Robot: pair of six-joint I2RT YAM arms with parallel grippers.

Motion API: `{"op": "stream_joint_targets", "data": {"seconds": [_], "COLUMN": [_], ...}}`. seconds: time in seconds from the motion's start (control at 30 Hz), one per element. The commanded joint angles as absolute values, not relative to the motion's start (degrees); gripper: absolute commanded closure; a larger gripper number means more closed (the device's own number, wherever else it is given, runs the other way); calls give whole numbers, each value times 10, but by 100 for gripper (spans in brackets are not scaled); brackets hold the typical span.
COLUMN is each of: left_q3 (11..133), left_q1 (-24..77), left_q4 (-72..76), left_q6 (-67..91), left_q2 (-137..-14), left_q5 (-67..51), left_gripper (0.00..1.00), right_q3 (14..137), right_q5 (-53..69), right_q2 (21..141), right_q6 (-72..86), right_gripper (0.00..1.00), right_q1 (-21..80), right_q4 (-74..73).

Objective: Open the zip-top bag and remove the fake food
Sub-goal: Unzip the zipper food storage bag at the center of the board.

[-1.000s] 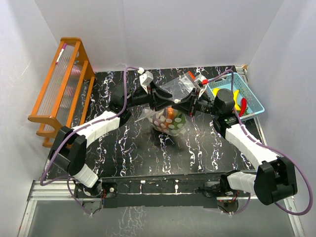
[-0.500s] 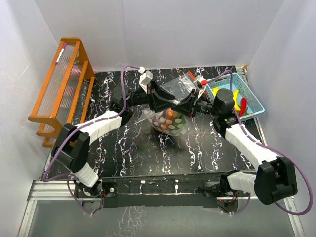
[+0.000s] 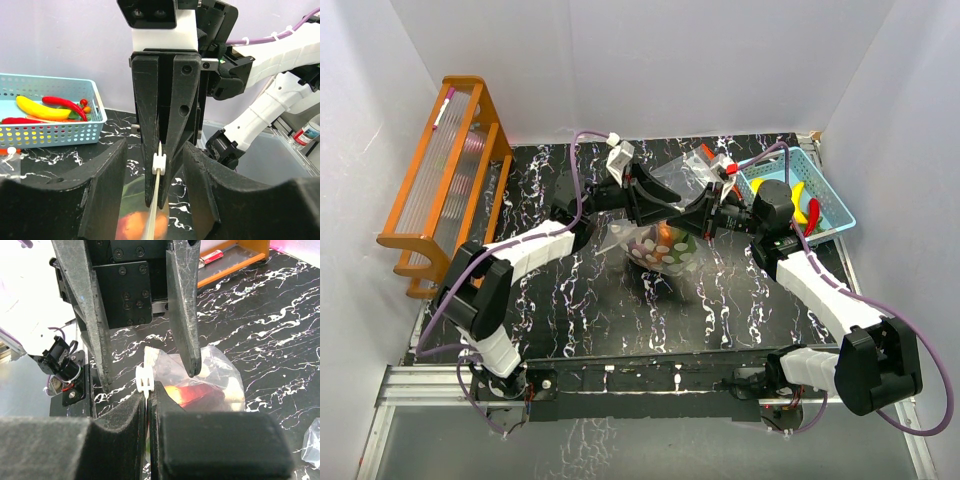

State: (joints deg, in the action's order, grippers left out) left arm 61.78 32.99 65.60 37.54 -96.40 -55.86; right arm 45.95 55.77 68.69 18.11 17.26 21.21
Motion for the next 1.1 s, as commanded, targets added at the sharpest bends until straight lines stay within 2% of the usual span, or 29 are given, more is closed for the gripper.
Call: {"op": "stream_joint_targets", "data": {"seconds": [0.0,0.17,0.3,0.43,1.07], "left_q3": [644,640,635,627,590], "left_q1": [334,340,344,344,345], "left_q4": [717,710,671,653,581], "left_q6": [404,397,373,352,293], "left_q2": [-976,-974,-965,-952,-911], "left_q5": [-585,-596,-597,-586,-567], "left_gripper": [56,63,74,99,100], "right_q3": [463,465,463,458,461], "right_q5": [561,553,550,532,434], "right_q2": [674,673,671,658,621], "right_q6": [172,165,158,151,148], "right_gripper": [92,92,92,92,92], "right_q1": [175,174,175,175,174], "right_q4": [230,222,221,220,187]}}
